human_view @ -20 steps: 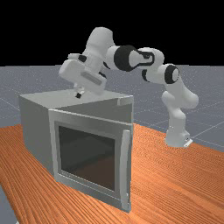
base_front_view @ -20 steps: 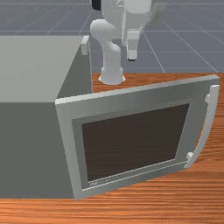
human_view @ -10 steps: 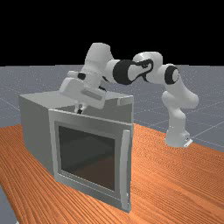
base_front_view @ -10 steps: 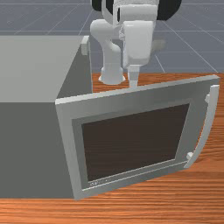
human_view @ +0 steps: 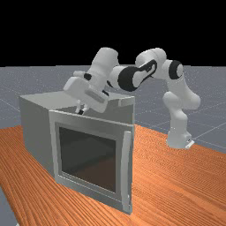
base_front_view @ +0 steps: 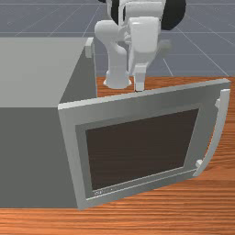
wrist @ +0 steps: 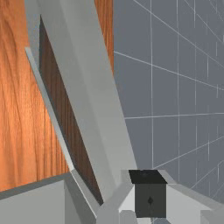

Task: Close the microwave

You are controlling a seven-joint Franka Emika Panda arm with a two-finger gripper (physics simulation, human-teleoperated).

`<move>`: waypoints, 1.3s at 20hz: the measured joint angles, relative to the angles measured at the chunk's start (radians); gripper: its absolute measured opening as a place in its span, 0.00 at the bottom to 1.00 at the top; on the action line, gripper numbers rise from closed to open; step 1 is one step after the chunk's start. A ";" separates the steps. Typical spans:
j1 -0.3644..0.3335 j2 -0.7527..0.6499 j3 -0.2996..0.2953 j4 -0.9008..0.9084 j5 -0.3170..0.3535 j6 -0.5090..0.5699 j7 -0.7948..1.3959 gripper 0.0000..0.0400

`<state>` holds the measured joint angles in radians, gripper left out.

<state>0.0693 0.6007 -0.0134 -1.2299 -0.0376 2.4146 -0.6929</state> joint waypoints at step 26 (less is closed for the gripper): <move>-0.004 0.166 0.002 0.265 0.004 -0.080 -0.007 0.00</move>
<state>0.0654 0.7672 -0.0115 -0.9650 -0.0337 2.3345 -0.6996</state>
